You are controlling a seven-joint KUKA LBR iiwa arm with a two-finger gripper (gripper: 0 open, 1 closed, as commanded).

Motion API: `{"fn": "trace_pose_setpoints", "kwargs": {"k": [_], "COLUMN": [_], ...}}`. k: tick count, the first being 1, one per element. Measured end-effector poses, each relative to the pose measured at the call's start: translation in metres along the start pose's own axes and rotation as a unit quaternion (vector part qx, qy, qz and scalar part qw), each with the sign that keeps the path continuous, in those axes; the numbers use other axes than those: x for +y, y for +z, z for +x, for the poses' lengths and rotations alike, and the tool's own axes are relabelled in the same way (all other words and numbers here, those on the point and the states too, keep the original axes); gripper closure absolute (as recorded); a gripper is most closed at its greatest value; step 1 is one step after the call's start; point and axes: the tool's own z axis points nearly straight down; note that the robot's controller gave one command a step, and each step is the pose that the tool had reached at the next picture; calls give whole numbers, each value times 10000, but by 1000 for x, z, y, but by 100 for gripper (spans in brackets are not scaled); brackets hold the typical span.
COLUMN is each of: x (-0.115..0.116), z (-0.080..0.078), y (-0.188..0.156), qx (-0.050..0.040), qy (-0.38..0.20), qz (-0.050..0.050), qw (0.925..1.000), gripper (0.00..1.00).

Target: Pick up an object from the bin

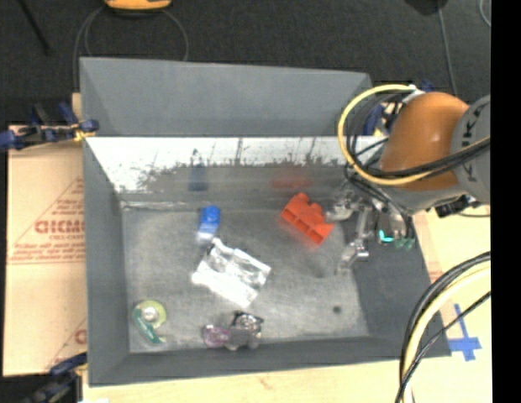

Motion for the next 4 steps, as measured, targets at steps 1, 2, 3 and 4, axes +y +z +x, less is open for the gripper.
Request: {"fn": "trace_pose_setpoints", "kwargs": {"k": [1,2,3,4], "x": [2,24,31,35], "z": [-55,-51,-61,-63], "y": [49,30,31,55], "qx": [-51,-48,-44,-37], "qy": [1228,2325,3237,3552], "qz": [2,-16,-13,-15], "qw": [9924,9726,9462,9348], "gripper": [0,0,0,0]}}
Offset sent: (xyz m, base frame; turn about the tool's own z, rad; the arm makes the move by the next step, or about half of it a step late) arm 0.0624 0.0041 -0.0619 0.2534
